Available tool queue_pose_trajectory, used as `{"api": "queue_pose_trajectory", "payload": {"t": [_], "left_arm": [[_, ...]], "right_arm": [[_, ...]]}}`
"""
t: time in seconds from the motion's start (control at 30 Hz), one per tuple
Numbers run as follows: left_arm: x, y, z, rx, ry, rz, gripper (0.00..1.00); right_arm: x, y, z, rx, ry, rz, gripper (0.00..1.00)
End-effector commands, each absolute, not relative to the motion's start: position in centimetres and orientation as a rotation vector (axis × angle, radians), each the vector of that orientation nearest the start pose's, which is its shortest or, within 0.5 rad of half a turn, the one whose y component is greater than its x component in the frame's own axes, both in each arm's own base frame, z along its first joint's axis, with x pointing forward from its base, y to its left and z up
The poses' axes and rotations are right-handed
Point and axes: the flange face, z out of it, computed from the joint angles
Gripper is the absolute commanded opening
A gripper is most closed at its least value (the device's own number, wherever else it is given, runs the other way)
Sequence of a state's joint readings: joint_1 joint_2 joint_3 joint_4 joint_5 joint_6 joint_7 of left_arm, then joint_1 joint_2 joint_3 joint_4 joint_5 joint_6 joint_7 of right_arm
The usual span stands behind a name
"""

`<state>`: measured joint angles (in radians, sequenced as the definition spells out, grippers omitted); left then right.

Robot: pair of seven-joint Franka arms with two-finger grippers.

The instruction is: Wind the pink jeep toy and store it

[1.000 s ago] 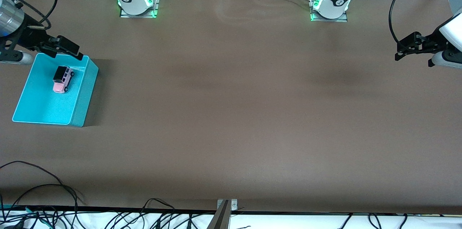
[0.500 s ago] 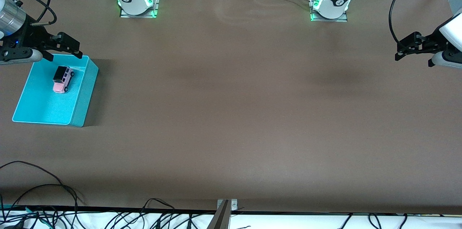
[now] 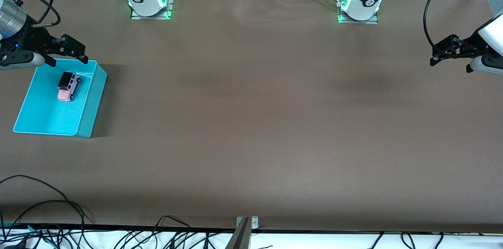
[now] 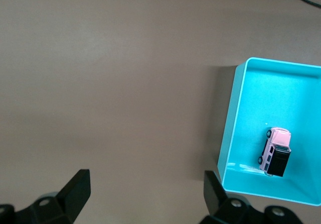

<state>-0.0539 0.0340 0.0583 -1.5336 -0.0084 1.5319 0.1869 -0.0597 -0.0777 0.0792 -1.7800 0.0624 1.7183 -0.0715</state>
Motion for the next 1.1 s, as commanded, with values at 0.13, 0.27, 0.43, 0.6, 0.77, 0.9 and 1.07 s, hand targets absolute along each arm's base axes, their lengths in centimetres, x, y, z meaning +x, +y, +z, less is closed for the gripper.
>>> {"api": "queue_pose_trajectory", "payload": {"t": [0.13,0.27,0.43,0.6,0.77,0.9,1.07], "left_arm": [[56.4,0.3,62.5,-3.149,0.282,0.053,1.0],[56.4,0.3,62.5,-3.149,0.282,0.053,1.0],[56.4,0.3,62.5,-3.149,0.282,0.053,1.0],[56.3,0.2,62.6,-3.149,0.285,0.05,1.0],[56.4,0.2,62.5,-3.149,0.285,0.053,1.0],[56.4,0.2,62.5,-3.149,0.285,0.053,1.0],[56.4,0.2,62.5,-3.149,0.285,0.053,1.0]], "right_arm": [[54.4,1.7,59.5,-3.091,-0.137,-0.063,1.0],[54.9,1.5,59.6,-3.091,-0.14,-0.073,1.0],[55.5,1.3,60.1,-3.084,-0.146,-0.091,1.0],[55.6,1.4,60.2,-3.088,-0.148,-0.095,1.0],[55.9,1.0,59.6,-3.092,-0.139,-0.081,1.0],[56.0,1.2,60.0,-3.115,-0.154,-0.09,1.0],[56.0,1.1,59.9,-3.141,-0.155,-0.084,1.0]]}}
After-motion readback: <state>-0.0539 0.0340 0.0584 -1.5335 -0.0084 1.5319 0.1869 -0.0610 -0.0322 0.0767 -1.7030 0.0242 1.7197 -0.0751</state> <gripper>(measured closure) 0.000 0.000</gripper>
